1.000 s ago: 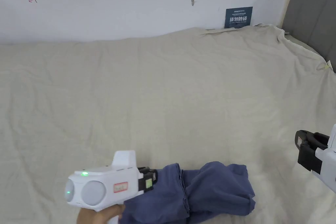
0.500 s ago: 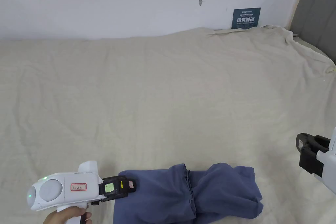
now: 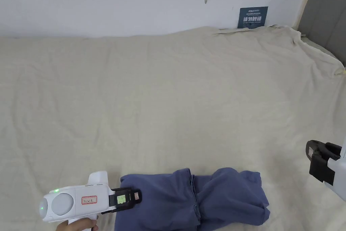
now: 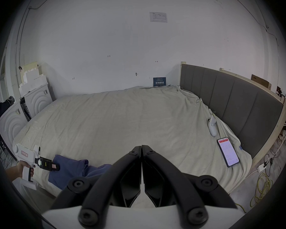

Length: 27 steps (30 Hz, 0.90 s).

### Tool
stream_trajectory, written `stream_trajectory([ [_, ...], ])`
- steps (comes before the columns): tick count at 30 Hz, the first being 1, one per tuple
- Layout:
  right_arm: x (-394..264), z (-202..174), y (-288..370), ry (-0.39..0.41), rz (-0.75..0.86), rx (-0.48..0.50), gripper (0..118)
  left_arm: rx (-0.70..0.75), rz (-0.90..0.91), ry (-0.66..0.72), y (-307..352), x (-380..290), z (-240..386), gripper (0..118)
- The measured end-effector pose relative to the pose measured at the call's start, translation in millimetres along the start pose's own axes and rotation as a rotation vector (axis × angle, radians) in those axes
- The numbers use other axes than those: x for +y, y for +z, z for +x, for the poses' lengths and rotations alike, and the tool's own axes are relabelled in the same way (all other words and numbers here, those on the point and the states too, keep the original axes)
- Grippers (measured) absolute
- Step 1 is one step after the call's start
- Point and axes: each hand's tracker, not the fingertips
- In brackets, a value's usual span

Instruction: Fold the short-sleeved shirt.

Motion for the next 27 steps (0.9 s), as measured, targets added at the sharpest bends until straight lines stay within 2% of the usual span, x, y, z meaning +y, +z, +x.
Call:
stream_trajectory([
  [1, 0, 0, 0, 0.000, 0.000, 0.000, 0, 0.019, 0.004, -0.019, 1, -1, 1, 19],
  [5, -1, 1, 0, -0.005, -0.001, -0.002, 0, -0.003, -0.003, -0.018, 4, -1, 5, 12],
  [6, -1, 1, 0, -0.005, 0.000, -0.003, 0, 0.025, -0.007, -0.059, 4, -2, 10, 10],
  [13, 0, 2, -1, -0.008, 0.004, 0.001, 0, 0.072, 0.022, -0.065, 22, 12, 26, 9],
  [20, 4, -1, -4, -0.005, 0.011, 0.011, 0, 0.162, 0.095, 0.004, 66, 35, 0, 8],
  [27, 5, -8, -8, -0.002, 0.012, 0.036, 0, 0.291, 0.091, 0.002, 118, 42, -22, 8],
])
